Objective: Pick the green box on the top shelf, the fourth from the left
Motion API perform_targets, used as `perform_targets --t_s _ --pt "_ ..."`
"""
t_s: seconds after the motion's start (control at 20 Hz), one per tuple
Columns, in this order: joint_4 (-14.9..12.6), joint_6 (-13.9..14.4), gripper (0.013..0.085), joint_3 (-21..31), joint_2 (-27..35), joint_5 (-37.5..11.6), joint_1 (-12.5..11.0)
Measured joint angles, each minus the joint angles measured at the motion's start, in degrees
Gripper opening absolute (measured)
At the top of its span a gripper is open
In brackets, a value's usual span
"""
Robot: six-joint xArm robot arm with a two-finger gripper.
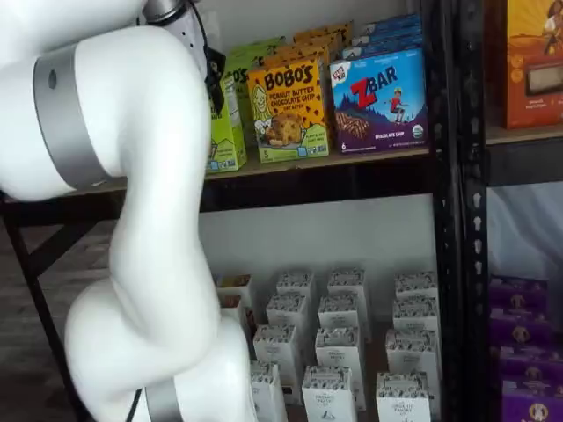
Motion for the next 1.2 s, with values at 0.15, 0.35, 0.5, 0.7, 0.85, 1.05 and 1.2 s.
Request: perform_targets --t_s 0.15,0.35,0.5,0.7,0.85,1.05,1.2 --pt "0.5 -0.5 0.0850 -0.4 0.2 0.2 -0.4" --pt "2.1 -1.4 0.0850 -1.6 0.7 1.8 -1.1" --pt "2.6 -1.7 0.0850 -2.3 0.8 2.8 -1.3" --pt "2.1 -1.4 0.0850 -3.1 0.6 4.4 -1.0" --pt "2.4 -1.2 0.0850 -3.3 -0.1 5.3 -0.7" --pt "3.1 -0.6 0.0850 -3.4 -1.2 6.5 0.0" --pt "2.9 0.5 0.0850 -3.4 -2.1 7.6 1.3"
